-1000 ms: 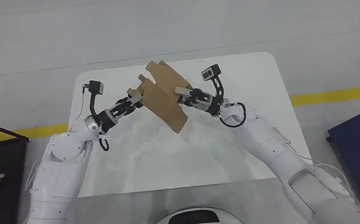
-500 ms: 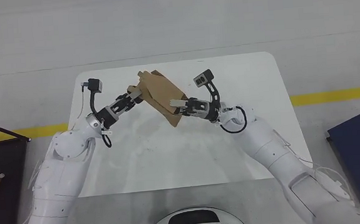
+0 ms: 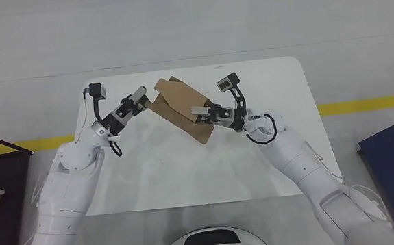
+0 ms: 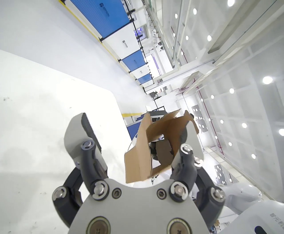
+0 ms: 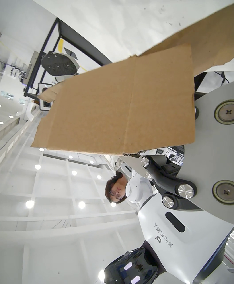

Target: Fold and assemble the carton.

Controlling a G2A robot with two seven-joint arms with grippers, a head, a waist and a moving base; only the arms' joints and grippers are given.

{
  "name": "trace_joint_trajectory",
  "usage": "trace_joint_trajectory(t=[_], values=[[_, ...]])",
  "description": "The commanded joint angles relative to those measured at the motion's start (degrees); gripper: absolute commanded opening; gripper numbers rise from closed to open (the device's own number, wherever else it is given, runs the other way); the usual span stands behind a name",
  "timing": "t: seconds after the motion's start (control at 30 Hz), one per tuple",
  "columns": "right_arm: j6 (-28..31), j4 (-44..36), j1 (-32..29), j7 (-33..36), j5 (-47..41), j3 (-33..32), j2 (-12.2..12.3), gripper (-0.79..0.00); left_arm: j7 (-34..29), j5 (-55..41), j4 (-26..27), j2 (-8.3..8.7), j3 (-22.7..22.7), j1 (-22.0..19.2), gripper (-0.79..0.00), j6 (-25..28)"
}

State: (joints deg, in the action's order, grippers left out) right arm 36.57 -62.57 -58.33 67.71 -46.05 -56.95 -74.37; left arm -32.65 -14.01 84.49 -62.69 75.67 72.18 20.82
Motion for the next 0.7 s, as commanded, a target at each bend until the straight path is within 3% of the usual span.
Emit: trace_joint_trajectory(t=[0.0, 0.23, 0.5, 0.67], values=[[-0.04, -0.01, -0.01, 0.04, 0.04, 0.06, -0.01, -0.785, 1.65, -1.61, -0.42, -0.06, 0.82, 0.20, 0.000, -0.32], [-0.04, -0.01, -0.01, 0.04, 0.04, 0.06, -0.01, -0.785, 5.68, -3.25, -0.71, -0.03, 3.78, 1.87, 0.000, -0.45], [-0.04, -0.01, -0.01, 0.04, 0.04, 0.06, -0.01, -0.785, 11.53, -3.41, 0.63, -0.64, 3.84, 2.64, 0.000, 0.63], [-0.04, -0.01, -0.01, 0.04, 0.04, 0.06, -0.01, -0.785, 11.73, -3.63, 0.69, -0.67, 3.83, 2.71, 0.000, 0.59]])
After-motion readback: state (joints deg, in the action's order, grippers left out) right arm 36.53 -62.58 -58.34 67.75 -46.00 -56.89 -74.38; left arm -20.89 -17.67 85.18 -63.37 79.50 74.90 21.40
